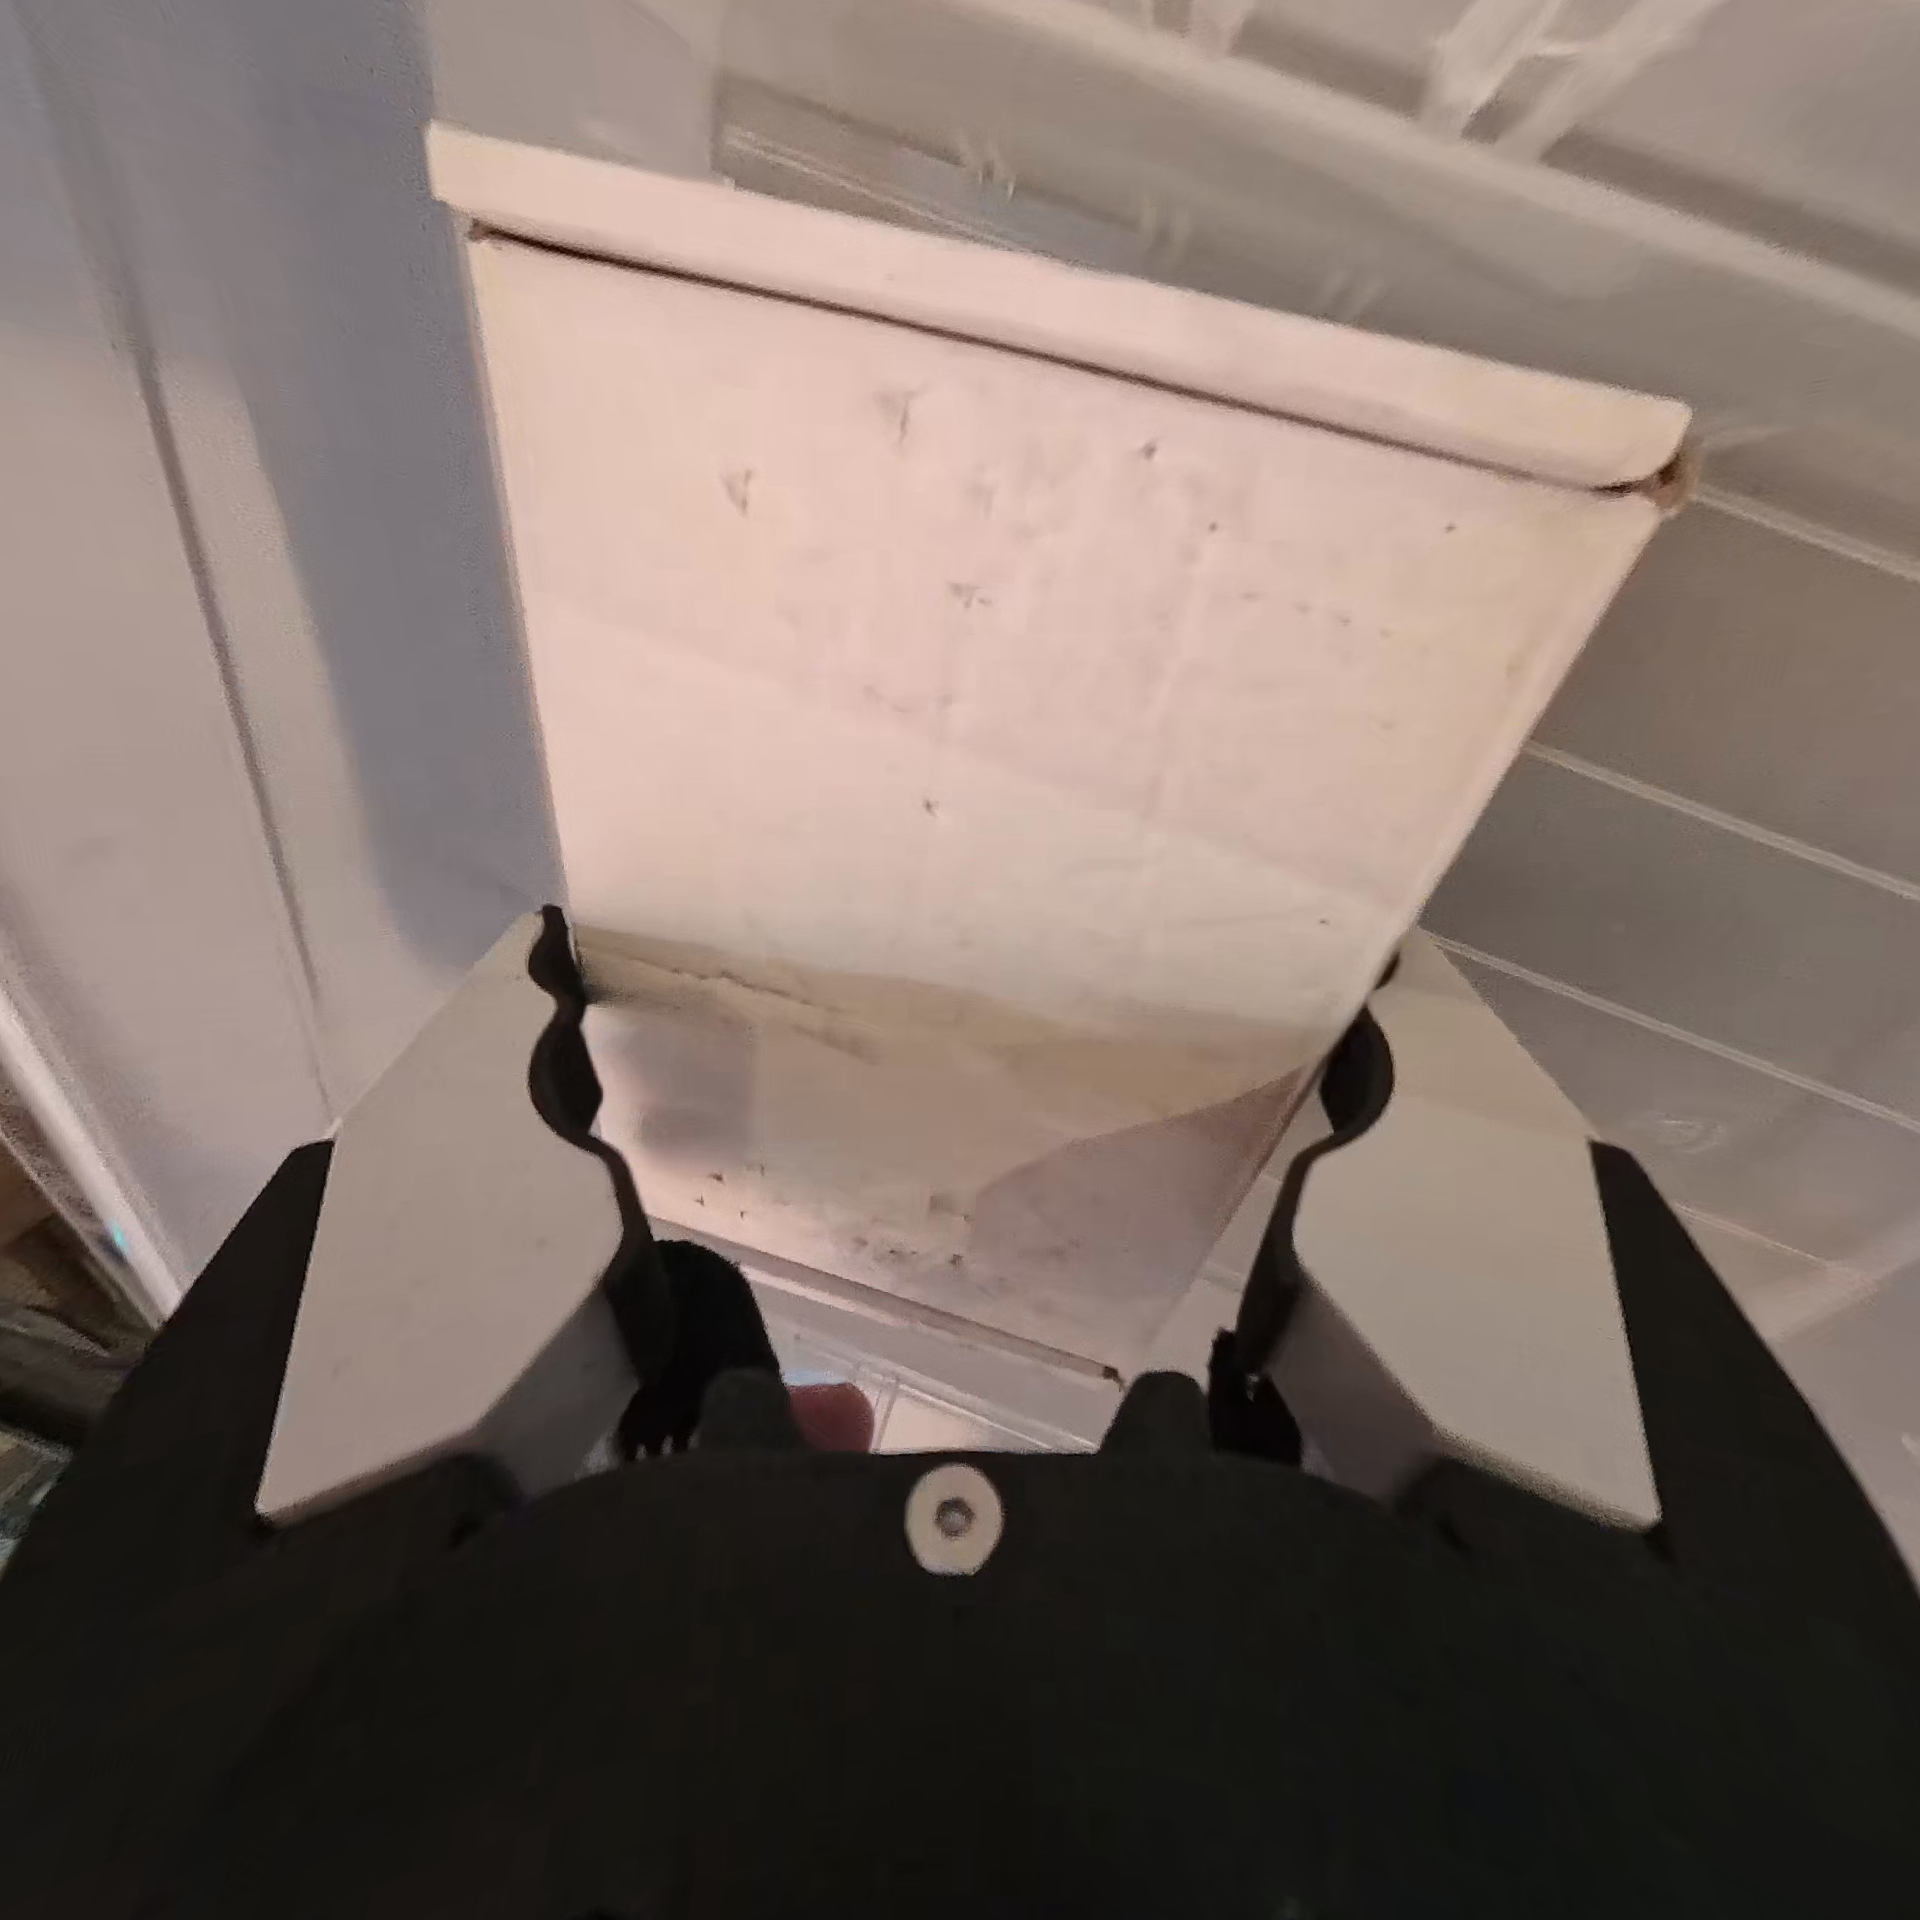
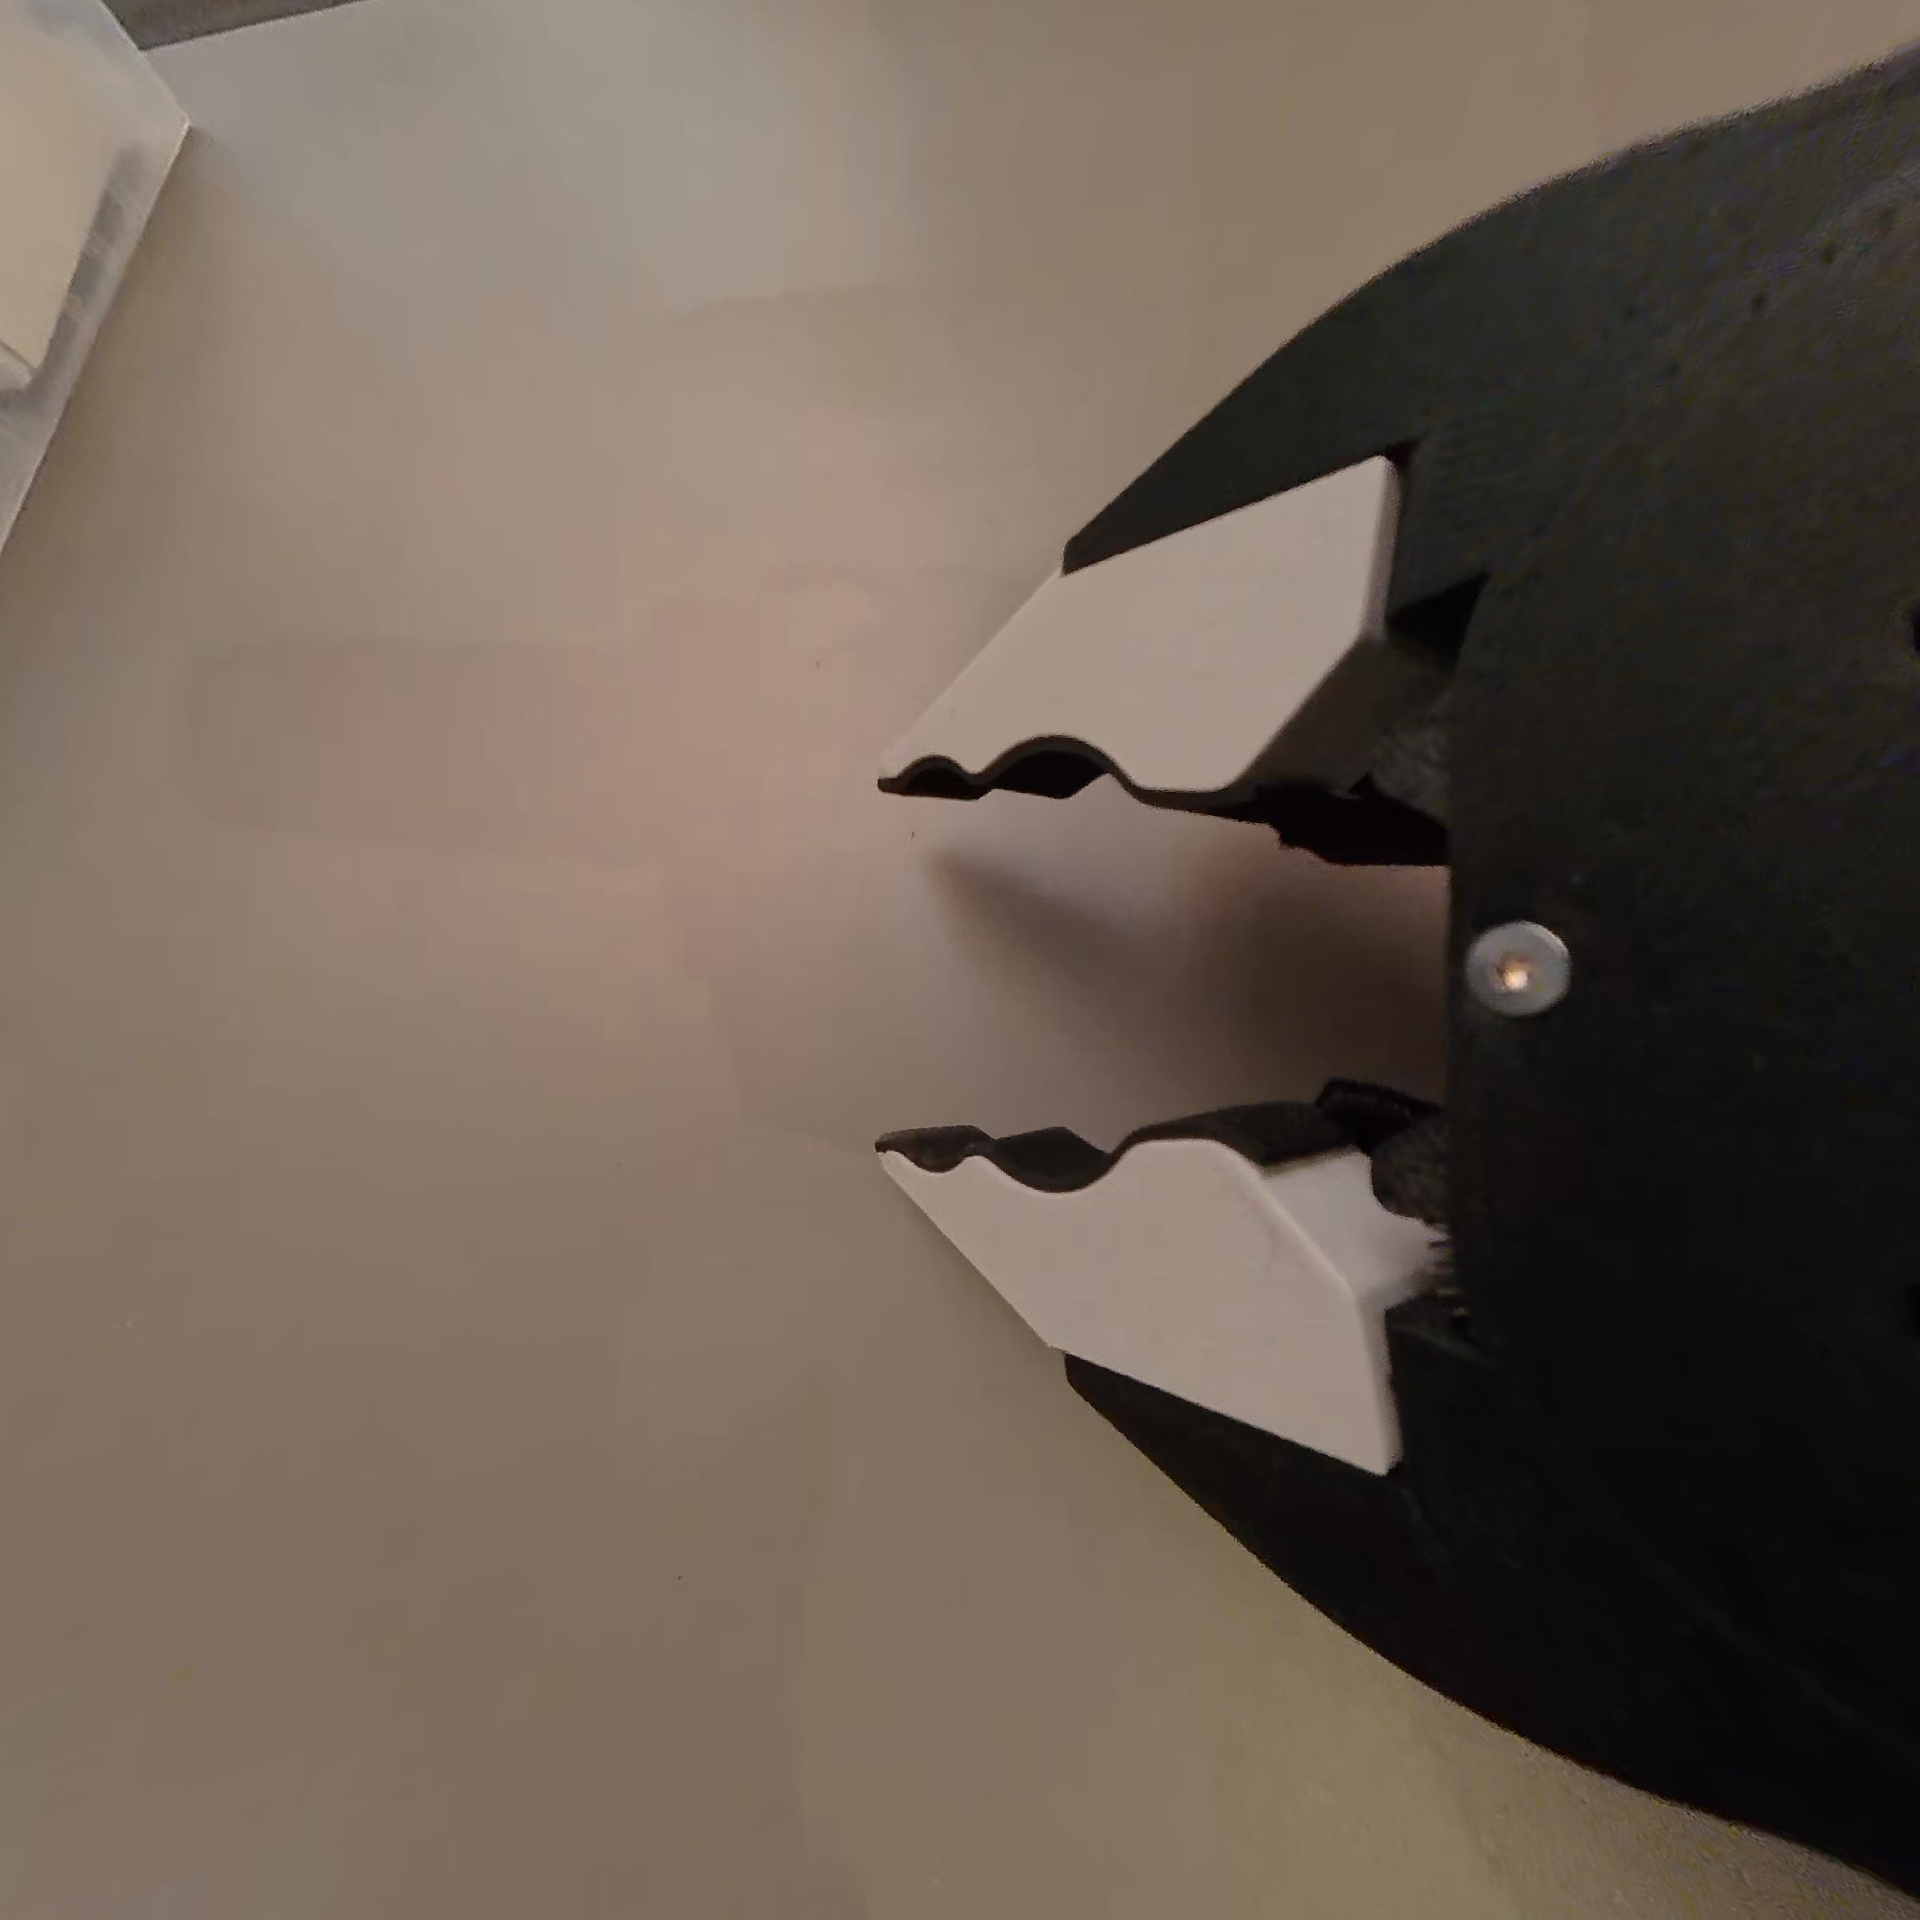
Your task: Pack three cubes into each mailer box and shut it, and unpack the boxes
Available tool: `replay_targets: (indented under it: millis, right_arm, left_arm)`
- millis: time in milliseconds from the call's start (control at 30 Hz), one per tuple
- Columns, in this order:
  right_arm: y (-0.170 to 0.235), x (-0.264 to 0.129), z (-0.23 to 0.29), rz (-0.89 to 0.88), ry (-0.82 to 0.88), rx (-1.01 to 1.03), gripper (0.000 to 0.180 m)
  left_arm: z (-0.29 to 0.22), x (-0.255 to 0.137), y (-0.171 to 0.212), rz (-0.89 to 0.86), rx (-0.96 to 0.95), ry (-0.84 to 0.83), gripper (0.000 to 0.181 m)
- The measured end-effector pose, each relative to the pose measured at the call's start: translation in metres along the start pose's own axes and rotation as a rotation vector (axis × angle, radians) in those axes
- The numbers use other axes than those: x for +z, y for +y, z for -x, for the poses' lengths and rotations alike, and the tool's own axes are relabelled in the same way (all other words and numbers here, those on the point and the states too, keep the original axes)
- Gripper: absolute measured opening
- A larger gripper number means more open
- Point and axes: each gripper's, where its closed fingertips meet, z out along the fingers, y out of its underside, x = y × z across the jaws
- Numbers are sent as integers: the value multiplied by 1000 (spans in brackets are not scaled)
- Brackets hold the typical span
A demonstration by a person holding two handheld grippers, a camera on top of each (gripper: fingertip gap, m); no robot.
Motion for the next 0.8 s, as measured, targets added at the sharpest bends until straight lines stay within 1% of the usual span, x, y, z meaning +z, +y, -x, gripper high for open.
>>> replay_targets:
  millis: [233,433,567,800]
  right_arm:
    - [-2,1,3,-12,-15,-3,58]
    - [-1,2,3,-17,-19,2,58]
    - [-1,1,3,-14,-18,-3,58]
    - [0,1,1,-13,-8,0,58]
  left_arm:
    - [-3,-3,-1,-12,-13,6,137]
    - [-14,-15,1,-56,-39,2,136]
    - [-14,-36,7,-101,-75,-28,136]
    - [-10,-89,8,-216,-131,-98,135]
